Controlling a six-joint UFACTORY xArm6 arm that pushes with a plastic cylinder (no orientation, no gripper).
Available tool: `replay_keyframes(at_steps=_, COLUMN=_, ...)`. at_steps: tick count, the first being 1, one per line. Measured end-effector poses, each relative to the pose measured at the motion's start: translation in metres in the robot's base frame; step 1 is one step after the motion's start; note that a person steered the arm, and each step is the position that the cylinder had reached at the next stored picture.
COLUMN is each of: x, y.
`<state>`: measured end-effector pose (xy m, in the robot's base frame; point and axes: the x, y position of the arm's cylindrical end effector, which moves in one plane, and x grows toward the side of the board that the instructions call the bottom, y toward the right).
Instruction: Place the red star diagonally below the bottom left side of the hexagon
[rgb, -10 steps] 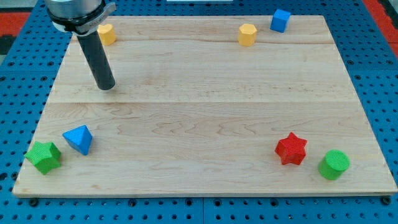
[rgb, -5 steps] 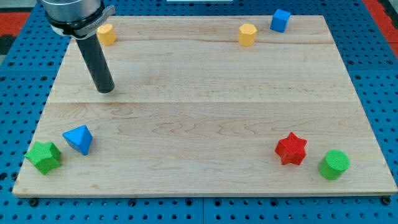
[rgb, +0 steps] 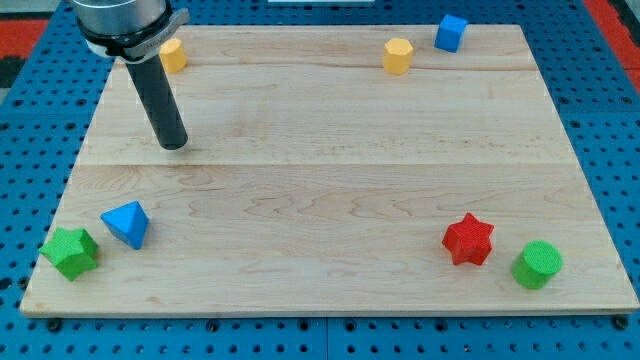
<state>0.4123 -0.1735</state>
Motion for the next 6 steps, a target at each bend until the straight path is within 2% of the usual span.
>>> replay_keyframes(at_steps=6, x=-0.016, y=0.024)
